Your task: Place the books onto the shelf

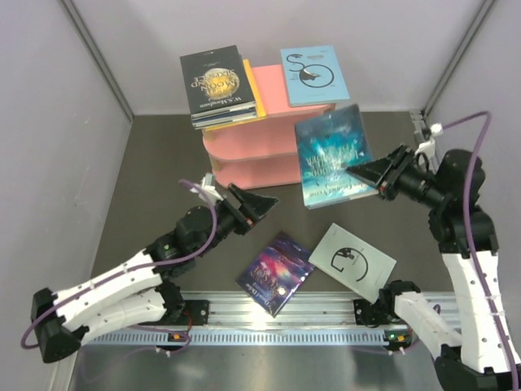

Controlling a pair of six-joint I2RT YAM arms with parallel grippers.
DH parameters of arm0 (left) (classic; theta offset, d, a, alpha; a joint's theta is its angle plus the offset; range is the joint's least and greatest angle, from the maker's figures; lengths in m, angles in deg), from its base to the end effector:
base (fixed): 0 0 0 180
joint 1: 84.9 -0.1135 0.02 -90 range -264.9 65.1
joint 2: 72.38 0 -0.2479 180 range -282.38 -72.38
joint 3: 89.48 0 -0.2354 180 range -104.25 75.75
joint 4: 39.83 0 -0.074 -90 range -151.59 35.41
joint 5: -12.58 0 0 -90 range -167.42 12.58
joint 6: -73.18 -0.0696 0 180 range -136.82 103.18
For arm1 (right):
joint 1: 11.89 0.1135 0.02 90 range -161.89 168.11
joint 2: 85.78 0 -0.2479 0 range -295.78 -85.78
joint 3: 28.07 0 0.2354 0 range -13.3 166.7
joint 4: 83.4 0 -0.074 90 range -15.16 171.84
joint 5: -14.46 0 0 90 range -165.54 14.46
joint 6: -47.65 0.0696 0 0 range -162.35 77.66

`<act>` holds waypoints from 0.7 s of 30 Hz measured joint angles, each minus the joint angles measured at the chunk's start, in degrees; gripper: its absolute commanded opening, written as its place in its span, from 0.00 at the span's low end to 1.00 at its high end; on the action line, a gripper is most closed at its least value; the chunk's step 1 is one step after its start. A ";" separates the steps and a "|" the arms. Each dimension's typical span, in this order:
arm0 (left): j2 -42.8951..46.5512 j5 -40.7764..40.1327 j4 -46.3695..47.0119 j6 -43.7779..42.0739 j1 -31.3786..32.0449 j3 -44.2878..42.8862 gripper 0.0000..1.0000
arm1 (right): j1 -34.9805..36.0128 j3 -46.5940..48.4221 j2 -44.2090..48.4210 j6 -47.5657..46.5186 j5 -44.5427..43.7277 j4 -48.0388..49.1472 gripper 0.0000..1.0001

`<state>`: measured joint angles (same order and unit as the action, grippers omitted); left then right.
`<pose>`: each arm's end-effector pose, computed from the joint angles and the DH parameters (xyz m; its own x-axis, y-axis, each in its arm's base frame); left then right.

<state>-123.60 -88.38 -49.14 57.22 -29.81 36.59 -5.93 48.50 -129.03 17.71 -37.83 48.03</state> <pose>0.1489 -0.1903 0.3015 -0.6882 -0.6632 -0.2942 0.1284 0.2877 -0.9491 0.1554 0.0590 0.3787 -0.7104 0.6151 -0.3421 -0.1072 0.3858 0.9163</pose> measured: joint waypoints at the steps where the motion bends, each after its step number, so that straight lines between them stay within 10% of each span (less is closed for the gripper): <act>1: 2.54 -1.11 -2.03 -0.61 0.00 1.16 0.99 | 0.00 3.65 -1.60 -0.52 0.04 -0.63 0.00; 9: 19.87 -7.85 -16.87 -2.34 -0.04 11.76 0.99 | -0.02 31.43 -12.85 -2.49 1.20 0.72 0.00; 21: 16.44 -6.36 -18.56 -0.44 -0.04 22.60 0.96 | -0.26 62.86 -53.18 2.16 2.91 11.52 0.00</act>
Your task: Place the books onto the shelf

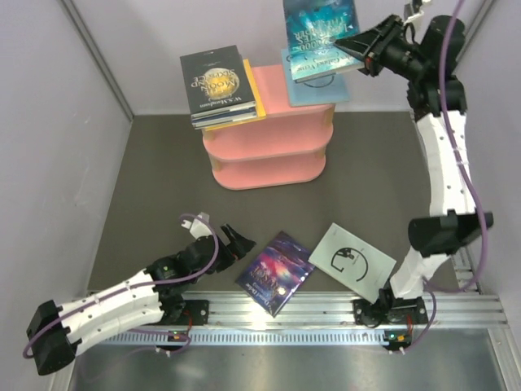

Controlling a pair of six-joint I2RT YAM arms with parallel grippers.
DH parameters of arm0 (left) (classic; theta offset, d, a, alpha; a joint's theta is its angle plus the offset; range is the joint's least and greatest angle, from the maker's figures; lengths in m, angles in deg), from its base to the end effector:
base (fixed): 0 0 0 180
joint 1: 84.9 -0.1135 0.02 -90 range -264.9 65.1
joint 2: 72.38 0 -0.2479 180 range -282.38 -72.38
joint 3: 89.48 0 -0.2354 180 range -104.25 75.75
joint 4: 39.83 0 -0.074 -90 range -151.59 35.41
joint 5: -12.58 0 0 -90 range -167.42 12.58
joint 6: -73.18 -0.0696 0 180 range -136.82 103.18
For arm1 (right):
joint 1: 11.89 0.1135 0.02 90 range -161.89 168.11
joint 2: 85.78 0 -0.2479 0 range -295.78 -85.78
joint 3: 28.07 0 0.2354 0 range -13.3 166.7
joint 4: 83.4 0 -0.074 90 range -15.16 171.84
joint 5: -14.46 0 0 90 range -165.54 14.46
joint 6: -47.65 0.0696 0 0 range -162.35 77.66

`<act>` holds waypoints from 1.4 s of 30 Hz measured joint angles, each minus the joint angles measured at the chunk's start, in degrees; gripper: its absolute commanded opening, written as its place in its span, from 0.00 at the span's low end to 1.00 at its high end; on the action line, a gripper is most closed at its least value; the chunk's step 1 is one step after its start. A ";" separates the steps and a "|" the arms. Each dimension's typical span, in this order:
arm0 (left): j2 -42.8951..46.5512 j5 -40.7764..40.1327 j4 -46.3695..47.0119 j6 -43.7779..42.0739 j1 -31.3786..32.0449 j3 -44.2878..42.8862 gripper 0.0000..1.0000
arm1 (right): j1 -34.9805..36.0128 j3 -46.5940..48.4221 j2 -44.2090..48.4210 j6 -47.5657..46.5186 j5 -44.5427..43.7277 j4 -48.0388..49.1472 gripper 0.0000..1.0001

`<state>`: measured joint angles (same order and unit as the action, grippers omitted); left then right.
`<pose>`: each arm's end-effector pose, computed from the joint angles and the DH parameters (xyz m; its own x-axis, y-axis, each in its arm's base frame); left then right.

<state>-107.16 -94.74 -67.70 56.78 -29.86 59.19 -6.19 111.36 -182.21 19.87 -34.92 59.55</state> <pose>0.1152 -0.1285 0.1677 -0.6949 -0.6044 -0.3897 -0.1060 0.6220 -0.7758 0.3399 0.0795 0.5335 -0.5887 0.6161 -0.5233 -0.4267 0.3129 0.8485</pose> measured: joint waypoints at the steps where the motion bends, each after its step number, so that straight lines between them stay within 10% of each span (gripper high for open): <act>1: -0.94 0.42 0.20 0.17 0.02 0.52 0.96 | -0.22 1.51 -3.13 0.50 -0.57 -0.07 0.00; 34: -10.27 2.99 11.72 2.71 0.00 4.85 0.95 | -1.36 -8.44 -10.47 8.98 1.68 6.69 0.00; 36: -10.51 3.04 12.07 2.78 0.00 4.90 0.95 | -1.36 -8.59 -10.45 9.16 2.19 6.91 0.07; 42: -10.38 3.13 12.76 2.80 0.02 4.90 0.95 | -1.38 -10.64 -8.92 10.08 3.04 9.60 0.85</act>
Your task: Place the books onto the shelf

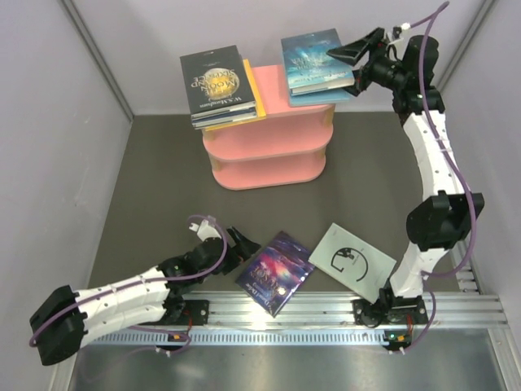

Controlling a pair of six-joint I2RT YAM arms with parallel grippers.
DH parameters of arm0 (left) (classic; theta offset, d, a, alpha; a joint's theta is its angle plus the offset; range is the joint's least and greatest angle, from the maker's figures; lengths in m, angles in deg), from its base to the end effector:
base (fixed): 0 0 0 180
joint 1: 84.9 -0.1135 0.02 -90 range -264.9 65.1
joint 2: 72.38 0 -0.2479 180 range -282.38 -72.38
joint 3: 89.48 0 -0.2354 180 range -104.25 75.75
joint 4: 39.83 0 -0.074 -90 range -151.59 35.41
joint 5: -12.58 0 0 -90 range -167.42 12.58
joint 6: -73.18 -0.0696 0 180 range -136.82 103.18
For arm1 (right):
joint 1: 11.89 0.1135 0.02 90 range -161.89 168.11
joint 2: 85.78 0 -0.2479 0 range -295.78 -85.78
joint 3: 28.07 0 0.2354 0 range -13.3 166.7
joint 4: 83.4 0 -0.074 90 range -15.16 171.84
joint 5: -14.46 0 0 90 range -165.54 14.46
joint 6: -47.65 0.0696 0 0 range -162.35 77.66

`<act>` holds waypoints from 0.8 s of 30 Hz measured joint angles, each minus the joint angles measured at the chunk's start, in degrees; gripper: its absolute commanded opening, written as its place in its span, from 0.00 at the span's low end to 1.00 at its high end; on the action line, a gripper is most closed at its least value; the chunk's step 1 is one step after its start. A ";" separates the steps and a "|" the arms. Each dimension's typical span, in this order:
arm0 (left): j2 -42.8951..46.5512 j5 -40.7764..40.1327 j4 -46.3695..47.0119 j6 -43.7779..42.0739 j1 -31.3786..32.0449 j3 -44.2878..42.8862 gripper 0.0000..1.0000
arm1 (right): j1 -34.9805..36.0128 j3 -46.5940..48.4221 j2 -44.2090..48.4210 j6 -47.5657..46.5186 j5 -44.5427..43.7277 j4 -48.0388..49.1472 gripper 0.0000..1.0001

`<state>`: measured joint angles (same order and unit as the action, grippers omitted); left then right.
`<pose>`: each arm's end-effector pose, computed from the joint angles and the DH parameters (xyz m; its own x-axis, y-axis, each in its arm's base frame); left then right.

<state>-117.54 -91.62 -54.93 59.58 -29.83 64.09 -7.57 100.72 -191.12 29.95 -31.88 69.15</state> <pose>0.1203 -0.1424 0.1349 -0.7341 -0.5946 -0.3281 -0.1504 0.6134 -0.7753 0.4208 0.0800 0.4376 -0.7273 0.6362 -0.2574 -0.1591 0.2086 0.9650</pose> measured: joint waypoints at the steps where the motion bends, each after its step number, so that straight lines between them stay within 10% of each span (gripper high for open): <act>1: 0.13 -0.04 -0.07 0.00 0.00 0.00 0.95 | -0.09 -0.02 1.16 -0.87 -0.31 0.76 0.96; 24: 0.87 -2.36 -2.56 -1.16 0.00 -2.64 0.96 | -1.75 21.33 -0.57 -30.60 -11.76 -35.21 1.00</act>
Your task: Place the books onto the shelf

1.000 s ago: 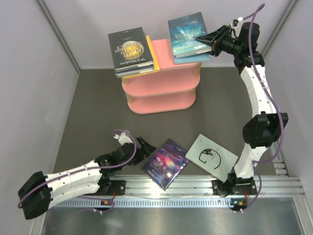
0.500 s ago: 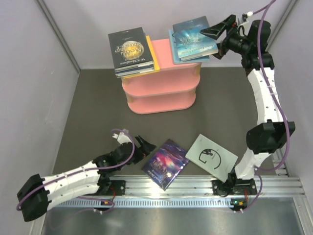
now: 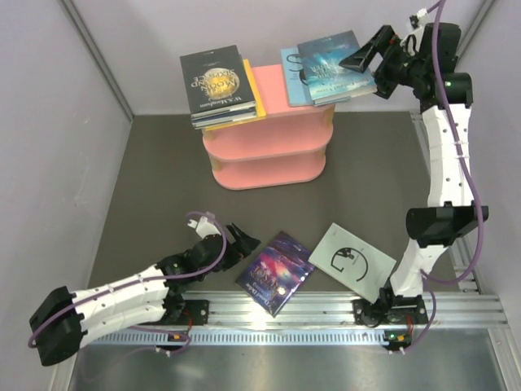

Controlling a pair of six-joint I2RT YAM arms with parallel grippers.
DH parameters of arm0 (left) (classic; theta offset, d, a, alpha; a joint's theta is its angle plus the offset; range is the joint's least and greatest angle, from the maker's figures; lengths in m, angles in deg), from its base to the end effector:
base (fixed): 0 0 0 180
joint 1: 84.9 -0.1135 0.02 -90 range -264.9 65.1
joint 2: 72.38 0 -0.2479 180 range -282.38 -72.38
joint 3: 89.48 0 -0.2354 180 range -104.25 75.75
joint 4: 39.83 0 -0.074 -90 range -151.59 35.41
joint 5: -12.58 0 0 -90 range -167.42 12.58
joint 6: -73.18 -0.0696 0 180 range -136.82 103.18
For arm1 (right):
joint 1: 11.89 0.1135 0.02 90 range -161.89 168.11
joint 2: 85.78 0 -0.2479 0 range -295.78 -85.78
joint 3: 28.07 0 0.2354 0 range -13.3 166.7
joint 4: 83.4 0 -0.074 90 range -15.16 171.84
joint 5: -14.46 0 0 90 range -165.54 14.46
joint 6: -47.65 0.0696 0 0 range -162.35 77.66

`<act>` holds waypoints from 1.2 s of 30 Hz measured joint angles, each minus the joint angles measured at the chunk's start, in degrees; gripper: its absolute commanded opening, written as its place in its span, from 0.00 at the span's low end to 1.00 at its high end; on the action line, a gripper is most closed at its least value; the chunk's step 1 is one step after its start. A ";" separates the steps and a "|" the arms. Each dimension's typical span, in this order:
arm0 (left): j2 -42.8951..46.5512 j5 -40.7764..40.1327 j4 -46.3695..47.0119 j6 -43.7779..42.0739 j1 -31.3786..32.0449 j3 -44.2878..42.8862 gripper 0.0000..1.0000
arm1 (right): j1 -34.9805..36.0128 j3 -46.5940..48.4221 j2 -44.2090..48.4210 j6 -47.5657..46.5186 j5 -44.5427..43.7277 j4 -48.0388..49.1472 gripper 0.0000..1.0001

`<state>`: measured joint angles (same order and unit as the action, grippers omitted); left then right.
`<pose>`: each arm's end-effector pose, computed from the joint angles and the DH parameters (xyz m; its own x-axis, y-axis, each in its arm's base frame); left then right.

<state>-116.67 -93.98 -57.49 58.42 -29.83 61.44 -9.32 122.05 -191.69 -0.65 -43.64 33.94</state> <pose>0.1238 -0.1427 0.1485 -0.7065 -0.6071 -0.3636 -0.1352 0.6201 -0.7728 0.3809 0.0539 0.4739 -0.5945 0.5386 -0.5970 -0.1920 0.6259 0.7559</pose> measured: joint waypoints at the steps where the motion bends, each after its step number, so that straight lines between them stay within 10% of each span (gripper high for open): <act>1: -0.24 -0.04 -0.13 -0.15 0.00 -0.04 0.96 | 0.42 0.37 -0.31 -1.33 -1.09 -1.49 0.94; 7: -1.36 -0.35 -0.20 -0.37 0.00 -0.63 0.95 | 3.89 1.09 -1.75 -5.60 -7.63 -6.12 0.26; 10: -1.49 -0.46 -0.22 -0.42 0.00 -0.70 0.95 | 5.03 3.41 -1.33 -4.09 -8.92 -3.41 0.12; 32: -3.54 -0.42 -0.07 -0.42 0.00 -0.70 0.95 | 8.57 -5.70 0.81 4.22 -7.98 10.27 0.00; 35: -2.93 -0.42 -0.11 -0.42 0.00 -0.70 0.95 | 8.98 -8.09 1.22 5.44 -7.87 12.50 0.21; 36: -2.54 -0.44 -0.13 -0.39 -0.02 -0.70 0.95 | 9.09 -9.27 1.70 5.62 -8.09 13.16 0.56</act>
<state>-119.20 -94.41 -57.62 58.03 -29.86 60.74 -0.23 112.78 -189.99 4.96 -51.73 47.09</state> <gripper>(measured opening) 0.948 0.311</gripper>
